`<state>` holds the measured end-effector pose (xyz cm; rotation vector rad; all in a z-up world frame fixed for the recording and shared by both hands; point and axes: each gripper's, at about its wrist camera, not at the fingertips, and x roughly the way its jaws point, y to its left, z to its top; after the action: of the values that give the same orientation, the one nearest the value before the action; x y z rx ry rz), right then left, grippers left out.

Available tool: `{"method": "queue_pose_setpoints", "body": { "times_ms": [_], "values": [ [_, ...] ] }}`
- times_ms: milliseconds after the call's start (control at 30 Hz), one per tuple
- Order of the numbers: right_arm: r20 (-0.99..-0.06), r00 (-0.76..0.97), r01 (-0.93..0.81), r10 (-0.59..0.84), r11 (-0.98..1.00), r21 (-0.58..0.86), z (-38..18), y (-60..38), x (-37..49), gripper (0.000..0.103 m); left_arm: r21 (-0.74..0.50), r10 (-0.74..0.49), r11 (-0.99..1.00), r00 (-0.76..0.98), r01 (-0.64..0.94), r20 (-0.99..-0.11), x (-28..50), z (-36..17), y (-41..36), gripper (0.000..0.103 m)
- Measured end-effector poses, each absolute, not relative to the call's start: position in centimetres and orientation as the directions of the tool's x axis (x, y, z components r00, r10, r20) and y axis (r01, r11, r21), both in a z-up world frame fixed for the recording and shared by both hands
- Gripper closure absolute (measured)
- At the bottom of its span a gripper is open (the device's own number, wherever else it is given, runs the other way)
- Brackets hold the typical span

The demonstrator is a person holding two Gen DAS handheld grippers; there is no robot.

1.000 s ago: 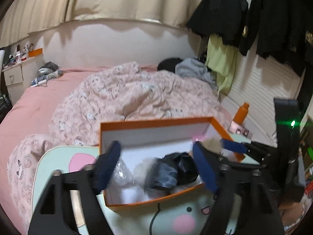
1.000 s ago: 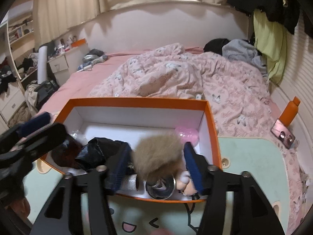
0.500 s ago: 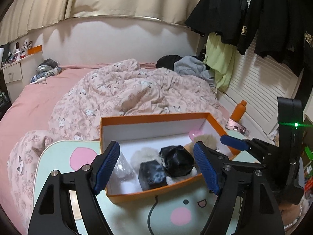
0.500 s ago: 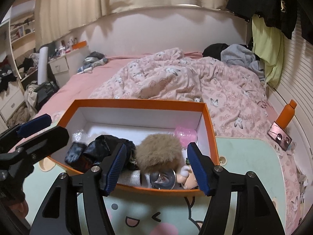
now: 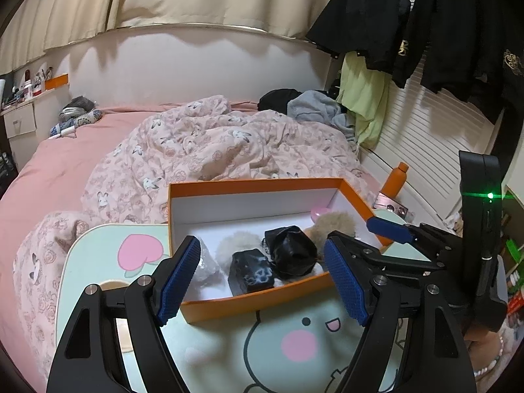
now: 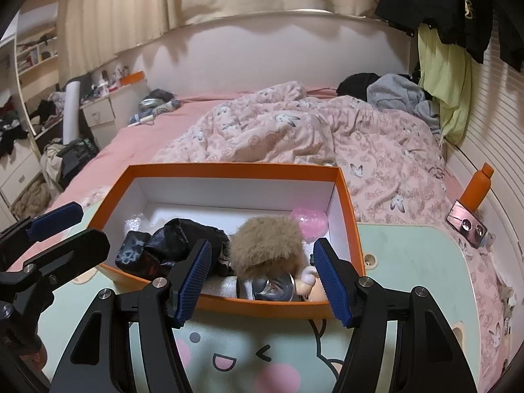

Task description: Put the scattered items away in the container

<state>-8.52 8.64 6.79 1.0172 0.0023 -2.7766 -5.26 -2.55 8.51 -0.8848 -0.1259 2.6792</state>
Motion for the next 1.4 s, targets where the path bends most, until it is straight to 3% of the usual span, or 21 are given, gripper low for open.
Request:
{"method": "queue_pose_setpoints", "body": {
  "times_ms": [600,733,1033,1133,1233,1333,1400],
  "values": [
    [-0.632,-0.742,0.21,-0.225,-0.973,0.099,7.8,9.1,-3.2,0.038,-0.157,0.369,-0.927,-0.748,-0.341,-0.552,0.3,9.8,-1.8,0.025],
    [-0.645,-0.727,0.221,-0.238,-0.969,0.109,6.4,9.7,-0.4,0.037,-0.16,0.397,-0.912,-0.71,-0.379,-0.582,2.7,8.0,-1.2,0.025],
    [-0.753,-0.632,0.155,-0.182,-0.982,0.107,0.6,10.3,0.4,0.036,-0.146,0.276,-0.96,-0.699,-0.24,-0.66,3.1,2.3,-1.4,0.025],
    [-0.75,-0.646,0.14,-0.145,-0.988,0.07,0.5,10.3,0.8,0.029,-0.148,0.241,-0.97,-0.679,-0.194,-0.694,2.5,0.8,-2.0,0.025],
    [-0.759,-0.638,0.15,-0.127,-0.988,0.039,0.2,9.8,0.8,0.008,-0.137,0.221,-0.975,-0.674,-0.177,-0.704,2.3,0.3,-1.9,0.025],
    [-0.766,-0.634,0.133,-0.104,-0.991,0.025,0.0,10.0,0.6,0.003,-0.073,0.176,-0.981,-0.672,-0.179,-0.72,2.1,-0.3,-1.0,0.02],
    [-0.771,-0.631,0.101,-0.085,-0.995,0.027,-0.1,10.6,0.3,0.0,-0.012,0.122,-0.985,-0.654,-0.17,-0.746,1.9,-0.9,-0.2,0.0]
  ]
}}
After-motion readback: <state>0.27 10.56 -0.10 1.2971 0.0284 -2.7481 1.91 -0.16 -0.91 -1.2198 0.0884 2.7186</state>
